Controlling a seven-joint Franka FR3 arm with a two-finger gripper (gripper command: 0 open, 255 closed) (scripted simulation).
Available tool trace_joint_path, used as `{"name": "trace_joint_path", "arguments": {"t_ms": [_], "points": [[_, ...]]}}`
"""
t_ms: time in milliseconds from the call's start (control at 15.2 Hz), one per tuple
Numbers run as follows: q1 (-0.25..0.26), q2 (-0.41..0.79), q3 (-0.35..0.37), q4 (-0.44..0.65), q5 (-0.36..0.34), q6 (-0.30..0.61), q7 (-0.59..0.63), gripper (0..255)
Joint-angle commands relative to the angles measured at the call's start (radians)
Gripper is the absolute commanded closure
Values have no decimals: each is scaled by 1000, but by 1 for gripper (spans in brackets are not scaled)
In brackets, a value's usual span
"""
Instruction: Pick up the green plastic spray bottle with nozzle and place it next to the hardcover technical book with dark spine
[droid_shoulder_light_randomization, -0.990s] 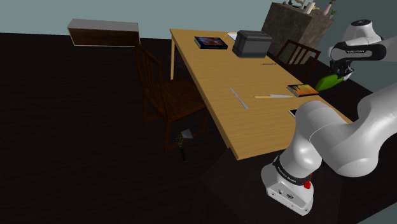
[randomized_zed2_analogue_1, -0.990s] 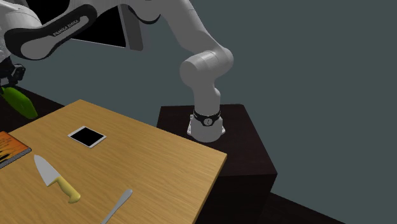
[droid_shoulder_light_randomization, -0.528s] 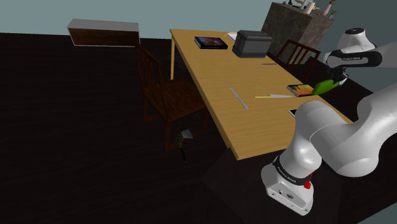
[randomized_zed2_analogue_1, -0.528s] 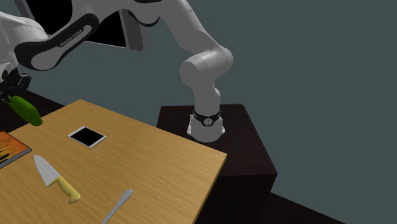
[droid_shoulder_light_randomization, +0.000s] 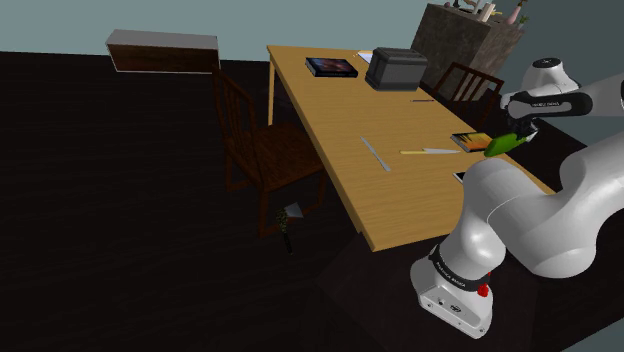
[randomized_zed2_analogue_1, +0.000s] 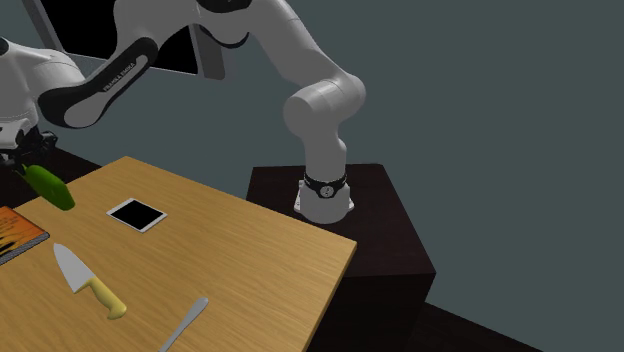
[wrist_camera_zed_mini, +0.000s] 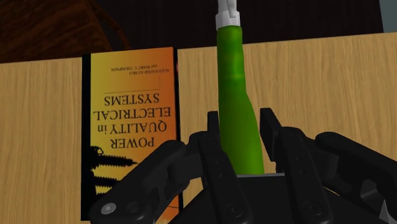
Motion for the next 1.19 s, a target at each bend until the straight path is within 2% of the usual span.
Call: {"name": "trace_joint_path", "arguments": {"t_ms": [0,528,594,924,1122], "points": [[5,-9,-11,-6,-15,11,14,255],[5,-9,-11,-6,-15,11,14,255],[5,-9,-11,-6,-15,11,14,0],[5,-9,-11,-6,-15,11,14,0],[-48,72,53,-65,44,-11,5,0]]}}
